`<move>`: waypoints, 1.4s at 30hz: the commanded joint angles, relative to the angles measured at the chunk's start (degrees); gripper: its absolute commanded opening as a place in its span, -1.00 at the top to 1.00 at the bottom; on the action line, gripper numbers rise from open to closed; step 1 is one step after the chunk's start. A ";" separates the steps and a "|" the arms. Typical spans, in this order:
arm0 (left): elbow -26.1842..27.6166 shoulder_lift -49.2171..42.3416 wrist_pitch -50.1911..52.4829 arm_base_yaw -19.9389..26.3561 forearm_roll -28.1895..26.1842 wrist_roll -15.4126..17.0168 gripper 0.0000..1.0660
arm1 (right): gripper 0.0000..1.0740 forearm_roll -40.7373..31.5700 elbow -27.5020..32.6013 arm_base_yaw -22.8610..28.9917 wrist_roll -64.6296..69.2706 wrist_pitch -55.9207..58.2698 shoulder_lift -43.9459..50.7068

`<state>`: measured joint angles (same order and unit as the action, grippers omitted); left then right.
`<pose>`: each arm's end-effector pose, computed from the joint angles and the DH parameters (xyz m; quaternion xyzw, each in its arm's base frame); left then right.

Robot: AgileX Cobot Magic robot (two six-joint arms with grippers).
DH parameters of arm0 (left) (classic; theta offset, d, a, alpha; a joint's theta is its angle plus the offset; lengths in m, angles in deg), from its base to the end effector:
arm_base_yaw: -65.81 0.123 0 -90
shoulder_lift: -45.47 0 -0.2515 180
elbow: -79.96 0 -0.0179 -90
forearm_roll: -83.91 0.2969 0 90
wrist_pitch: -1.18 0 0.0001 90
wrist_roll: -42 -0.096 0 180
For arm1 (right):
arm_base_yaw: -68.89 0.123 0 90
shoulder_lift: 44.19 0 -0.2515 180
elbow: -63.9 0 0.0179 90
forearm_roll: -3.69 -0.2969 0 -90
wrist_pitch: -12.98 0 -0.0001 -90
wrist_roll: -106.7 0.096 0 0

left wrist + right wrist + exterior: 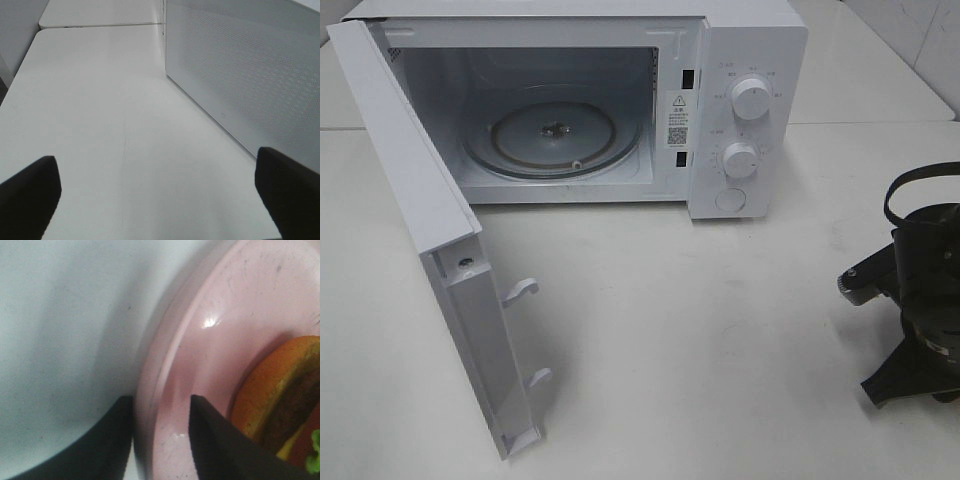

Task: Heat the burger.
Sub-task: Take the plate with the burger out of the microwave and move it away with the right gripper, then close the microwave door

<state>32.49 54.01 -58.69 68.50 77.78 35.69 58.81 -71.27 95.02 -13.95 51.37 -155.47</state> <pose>0.0739 -0.0054 0.2996 0.0285 0.8458 -0.0117 0.5326 0.2255 0.0561 0.0106 -0.1281 0.9559 -0.2517 0.0802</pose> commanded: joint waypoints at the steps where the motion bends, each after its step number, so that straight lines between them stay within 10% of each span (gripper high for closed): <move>1: -0.11 -1.09 0.46 0.34 -0.06 0.17 -0.89 | 0.04 -1.26 0.29 -0.11 -1.72 0.80 0.86; 6: -0.11 -1.09 0.46 0.34 -0.06 0.17 -0.89 | -0.45 -7.22 -0.11 -0.11 -9.45 1.26 6.13; 33: -0.11 -1.09 0.46 0.34 -0.06 0.17 -0.89 | -0.46 -45.32 -12.95 -0.11 -50.53 7.45 38.45; 42: -0.11 -1.09 0.46 0.34 -0.06 0.17 -0.89 | -0.42 -47.61 -12.89 -0.11 -52.14 10.31 44.40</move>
<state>32.49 54.01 -58.69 68.50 77.78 35.69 11.26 -83.93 95.02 -65.40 60.48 -112.33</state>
